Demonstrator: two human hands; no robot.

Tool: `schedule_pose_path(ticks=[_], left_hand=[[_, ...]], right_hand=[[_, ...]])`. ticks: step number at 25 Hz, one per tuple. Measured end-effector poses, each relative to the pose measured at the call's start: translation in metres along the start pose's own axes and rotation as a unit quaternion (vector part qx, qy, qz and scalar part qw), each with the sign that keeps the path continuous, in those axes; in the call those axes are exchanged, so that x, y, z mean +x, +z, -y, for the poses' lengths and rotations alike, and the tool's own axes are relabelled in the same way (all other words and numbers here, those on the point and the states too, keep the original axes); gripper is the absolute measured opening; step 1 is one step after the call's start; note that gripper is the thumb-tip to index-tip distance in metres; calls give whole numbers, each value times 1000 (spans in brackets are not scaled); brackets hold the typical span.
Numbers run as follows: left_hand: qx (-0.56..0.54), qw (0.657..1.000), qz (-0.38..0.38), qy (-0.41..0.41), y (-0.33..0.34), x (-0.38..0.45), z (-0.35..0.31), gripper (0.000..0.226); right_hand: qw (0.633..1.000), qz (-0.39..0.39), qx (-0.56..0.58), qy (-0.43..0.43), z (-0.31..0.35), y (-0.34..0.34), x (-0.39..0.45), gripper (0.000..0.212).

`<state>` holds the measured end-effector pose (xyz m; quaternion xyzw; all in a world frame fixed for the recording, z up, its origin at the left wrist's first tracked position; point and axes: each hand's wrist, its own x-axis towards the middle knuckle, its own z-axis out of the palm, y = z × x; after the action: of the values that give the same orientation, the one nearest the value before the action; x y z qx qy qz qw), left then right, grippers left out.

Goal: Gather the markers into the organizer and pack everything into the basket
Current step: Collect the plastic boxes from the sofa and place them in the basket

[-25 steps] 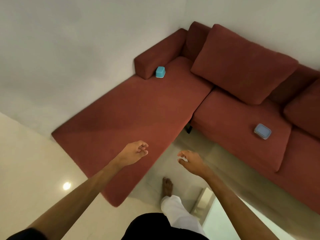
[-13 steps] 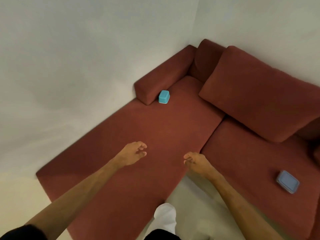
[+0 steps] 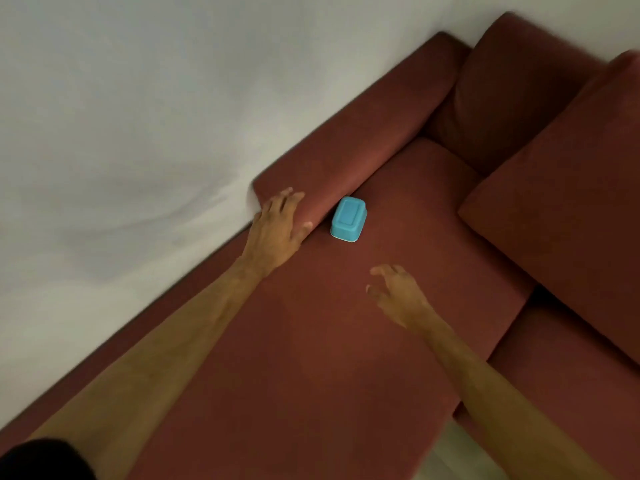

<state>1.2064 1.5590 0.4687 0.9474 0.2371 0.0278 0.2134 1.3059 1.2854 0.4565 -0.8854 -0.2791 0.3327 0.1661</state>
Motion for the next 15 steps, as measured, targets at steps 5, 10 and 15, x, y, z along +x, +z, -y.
schedule_pose_path(ticks=[5, 10, 15], left_hand=[[81, 996, 16, 20, 65, 125, 41, 63], [151, 987, -52, 24, 138, 143, 89, 73], [148, 974, -160, 67, 166, 150, 105, 74]], right_hand=[[999, -14, -37, 5, -11, -5, 138, 60], [998, -24, -45, 49, -13, 26, 248, 106], [991, -13, 35, 125, -4, 58, 313, 143]])
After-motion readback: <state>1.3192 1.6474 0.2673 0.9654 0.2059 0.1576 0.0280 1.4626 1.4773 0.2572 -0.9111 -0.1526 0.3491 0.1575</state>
